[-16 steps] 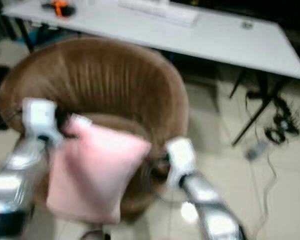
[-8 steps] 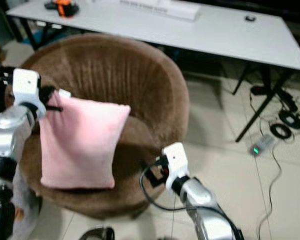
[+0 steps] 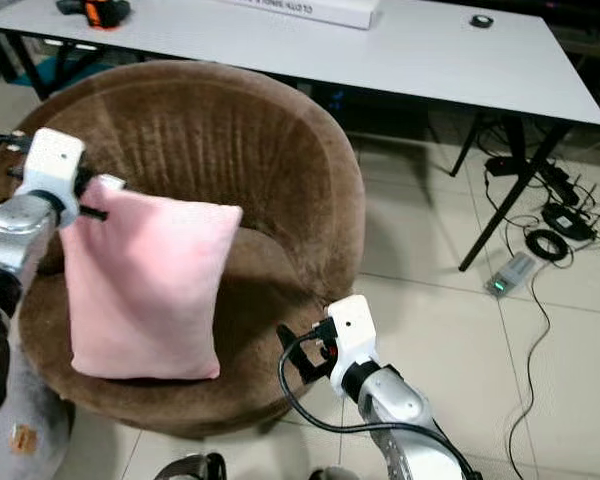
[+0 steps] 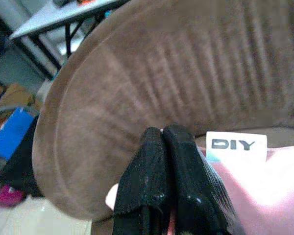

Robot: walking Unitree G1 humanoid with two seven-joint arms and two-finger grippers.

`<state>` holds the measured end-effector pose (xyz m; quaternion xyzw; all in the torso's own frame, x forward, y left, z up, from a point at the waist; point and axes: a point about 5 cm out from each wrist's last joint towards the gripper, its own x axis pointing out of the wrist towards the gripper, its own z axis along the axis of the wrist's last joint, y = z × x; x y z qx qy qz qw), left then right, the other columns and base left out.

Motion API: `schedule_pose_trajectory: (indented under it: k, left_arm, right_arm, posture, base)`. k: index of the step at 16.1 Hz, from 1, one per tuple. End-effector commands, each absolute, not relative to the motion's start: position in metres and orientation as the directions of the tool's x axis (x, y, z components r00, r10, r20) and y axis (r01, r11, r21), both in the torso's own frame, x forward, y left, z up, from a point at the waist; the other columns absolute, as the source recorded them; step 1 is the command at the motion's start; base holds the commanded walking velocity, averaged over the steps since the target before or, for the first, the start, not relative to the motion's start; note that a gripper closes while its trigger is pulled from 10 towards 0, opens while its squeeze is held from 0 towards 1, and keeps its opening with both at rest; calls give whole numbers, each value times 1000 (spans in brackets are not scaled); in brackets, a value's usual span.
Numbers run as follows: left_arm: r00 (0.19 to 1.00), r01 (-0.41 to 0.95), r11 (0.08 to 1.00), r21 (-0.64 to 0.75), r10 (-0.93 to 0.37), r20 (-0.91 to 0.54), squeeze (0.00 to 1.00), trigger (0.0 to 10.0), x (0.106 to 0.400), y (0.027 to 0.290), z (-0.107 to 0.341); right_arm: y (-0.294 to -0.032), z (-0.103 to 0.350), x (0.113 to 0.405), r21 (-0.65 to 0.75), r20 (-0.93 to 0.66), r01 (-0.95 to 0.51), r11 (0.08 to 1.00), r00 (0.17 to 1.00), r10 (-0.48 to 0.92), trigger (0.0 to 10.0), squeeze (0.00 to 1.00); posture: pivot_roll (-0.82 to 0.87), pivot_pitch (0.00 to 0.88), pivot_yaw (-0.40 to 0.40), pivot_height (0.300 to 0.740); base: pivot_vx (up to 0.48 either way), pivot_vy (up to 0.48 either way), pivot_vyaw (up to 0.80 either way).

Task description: Move the pillow to the sofa from floor

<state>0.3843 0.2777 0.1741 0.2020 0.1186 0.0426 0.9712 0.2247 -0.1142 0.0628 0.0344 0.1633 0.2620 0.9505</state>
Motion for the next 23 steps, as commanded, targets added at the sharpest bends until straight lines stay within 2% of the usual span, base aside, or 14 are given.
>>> schedule_pose_trajectory:
  k: [1,4,5,14,23]
  left_arm:
    - [972,-90,908,409,170,-162,0,0,387,284,188]
    - [958,-121,896,426,218,-187,0,0,384,288,180]
    - [953,-138,905,402,232,-197,1000,10000,383,289,178]
    - [944,-173,901,399,267,-193,1000,10000,386,287,183]
    - [955,-127,910,395,221,-200,1000,10000,392,273,185]
  right_arm:
    - [-114,66,223,135,-283,-481,866,819,499,10000,67]
    - [-114,67,223,136,-283,-477,868,821,496,10000,71]
    - [-114,67,222,136,-284,-476,869,821,495,10000,67]
    - [-118,65,211,141,-305,-460,876,822,481,10000,67]
    - [-120,66,214,123,-300,-422,898,847,439,10000,67]
  posture:
    - [-93,102,11,740]
    - [-102,108,10,740]
    - [-106,112,9,740]
    - [-141,141,3,740]
    - [-141,135,13,740]
  base:
    - [0,0,0]
    - [0,0,0]
    - [0,0,0]
    - [0,0,0]
    - [0,0,0]
